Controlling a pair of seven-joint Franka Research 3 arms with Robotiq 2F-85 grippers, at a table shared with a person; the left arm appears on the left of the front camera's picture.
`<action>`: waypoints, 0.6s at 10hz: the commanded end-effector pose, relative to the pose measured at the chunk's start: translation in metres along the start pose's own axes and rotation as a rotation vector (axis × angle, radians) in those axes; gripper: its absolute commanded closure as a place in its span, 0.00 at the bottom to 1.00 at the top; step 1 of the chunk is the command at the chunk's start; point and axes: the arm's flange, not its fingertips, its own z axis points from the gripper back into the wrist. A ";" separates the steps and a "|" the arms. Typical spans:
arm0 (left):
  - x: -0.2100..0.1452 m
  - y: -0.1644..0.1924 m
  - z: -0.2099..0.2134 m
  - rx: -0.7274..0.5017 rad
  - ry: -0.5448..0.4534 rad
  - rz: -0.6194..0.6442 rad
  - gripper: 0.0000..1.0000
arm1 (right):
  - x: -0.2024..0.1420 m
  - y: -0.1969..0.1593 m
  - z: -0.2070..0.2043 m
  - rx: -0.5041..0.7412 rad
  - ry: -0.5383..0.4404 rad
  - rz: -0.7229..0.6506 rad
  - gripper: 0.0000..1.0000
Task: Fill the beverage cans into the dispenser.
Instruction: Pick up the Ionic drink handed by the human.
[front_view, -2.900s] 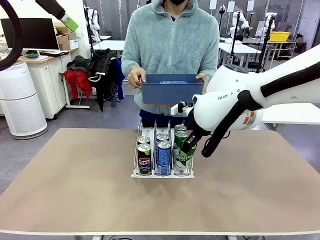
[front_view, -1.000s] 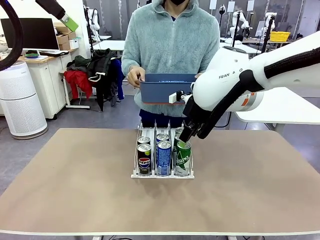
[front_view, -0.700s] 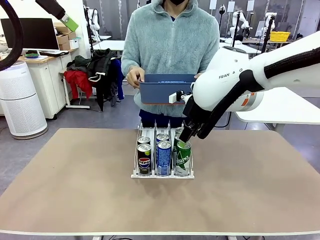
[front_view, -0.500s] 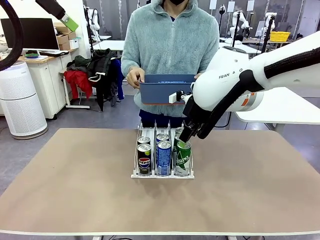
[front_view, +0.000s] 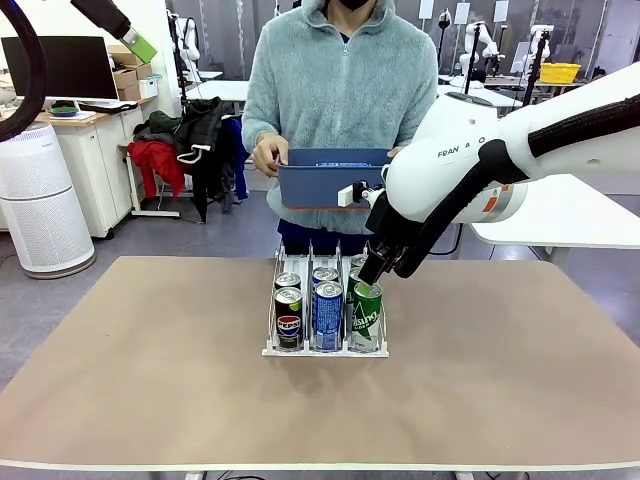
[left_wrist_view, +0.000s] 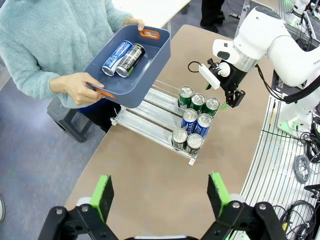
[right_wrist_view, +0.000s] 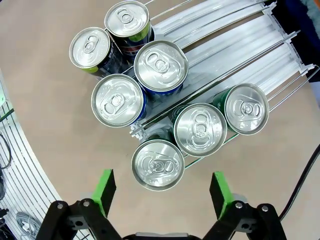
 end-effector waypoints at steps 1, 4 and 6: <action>-0.001 0.000 0.001 0.000 0.000 0.003 0.00 | 0.001 -0.001 -0.001 -0.002 0.002 0.006 0.00; -0.001 0.000 0.001 0.000 0.000 0.003 0.00 | 0.000 0.013 0.019 0.163 0.020 0.073 0.00; -0.001 0.000 0.001 0.000 0.000 0.003 0.00 | -0.002 0.009 0.094 0.122 -0.047 0.174 0.00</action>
